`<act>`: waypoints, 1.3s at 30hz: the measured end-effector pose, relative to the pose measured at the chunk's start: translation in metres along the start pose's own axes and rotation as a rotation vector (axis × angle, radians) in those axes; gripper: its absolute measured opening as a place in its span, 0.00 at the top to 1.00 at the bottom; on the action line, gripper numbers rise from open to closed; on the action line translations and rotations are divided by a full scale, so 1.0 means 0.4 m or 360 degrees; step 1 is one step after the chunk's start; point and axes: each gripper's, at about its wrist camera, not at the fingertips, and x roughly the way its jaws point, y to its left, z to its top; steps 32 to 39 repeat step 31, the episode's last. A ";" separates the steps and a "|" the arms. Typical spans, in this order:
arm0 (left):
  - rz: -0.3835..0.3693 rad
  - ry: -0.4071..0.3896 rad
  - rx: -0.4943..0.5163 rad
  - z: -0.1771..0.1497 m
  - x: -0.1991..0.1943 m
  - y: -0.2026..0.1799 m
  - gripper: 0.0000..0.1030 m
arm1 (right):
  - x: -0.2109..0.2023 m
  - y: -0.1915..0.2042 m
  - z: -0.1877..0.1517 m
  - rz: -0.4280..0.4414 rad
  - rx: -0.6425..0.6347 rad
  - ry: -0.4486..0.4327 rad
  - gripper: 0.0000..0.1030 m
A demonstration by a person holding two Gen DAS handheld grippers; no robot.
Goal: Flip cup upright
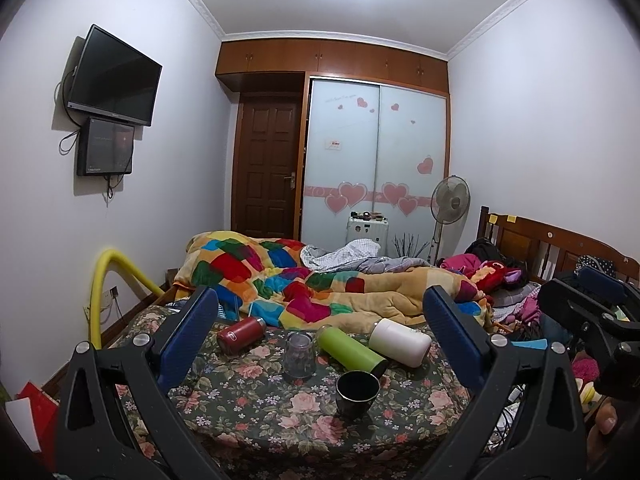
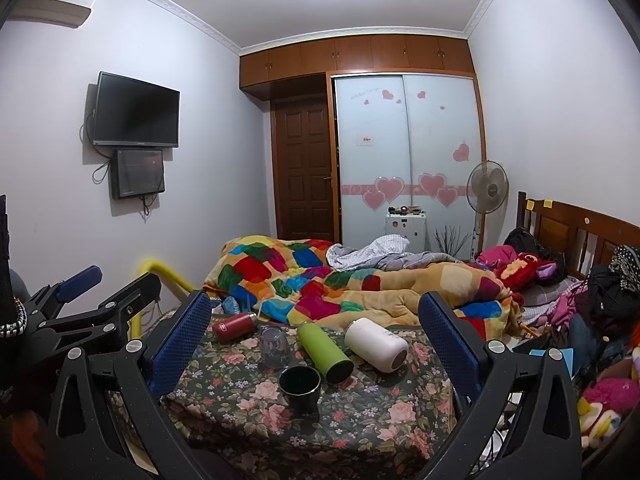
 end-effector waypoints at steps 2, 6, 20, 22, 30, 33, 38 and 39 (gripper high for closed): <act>-0.0003 -0.0002 0.0000 0.000 0.000 -0.001 0.00 | 0.000 0.000 -0.001 0.0001 -0.0001 0.0001 0.00; -0.0012 -0.0005 0.0002 0.000 -0.001 -0.001 0.00 | 0.000 -0.001 -0.002 0.0000 0.0000 0.0001 0.00; -0.0040 0.0011 -0.0001 0.003 0.002 -0.001 0.00 | -0.002 -0.003 0.006 -0.0006 0.0004 0.0006 0.00; -0.0044 0.0014 -0.0001 0.004 0.005 0.000 0.00 | -0.002 -0.005 0.007 -0.0010 0.0003 0.0007 0.00; -0.0051 0.0018 0.0000 0.002 0.009 0.000 0.00 | 0.010 -0.004 0.004 -0.0014 0.0000 0.0031 0.00; -0.0046 0.0020 -0.0007 0.001 0.010 0.005 0.00 | 0.016 -0.002 0.004 -0.0014 -0.0004 0.0041 0.00; -0.0046 0.0020 -0.0007 0.001 0.010 0.005 0.00 | 0.016 -0.002 0.004 -0.0014 -0.0004 0.0041 0.00; -0.0046 0.0020 -0.0007 0.001 0.010 0.005 0.00 | 0.016 -0.002 0.004 -0.0014 -0.0004 0.0041 0.00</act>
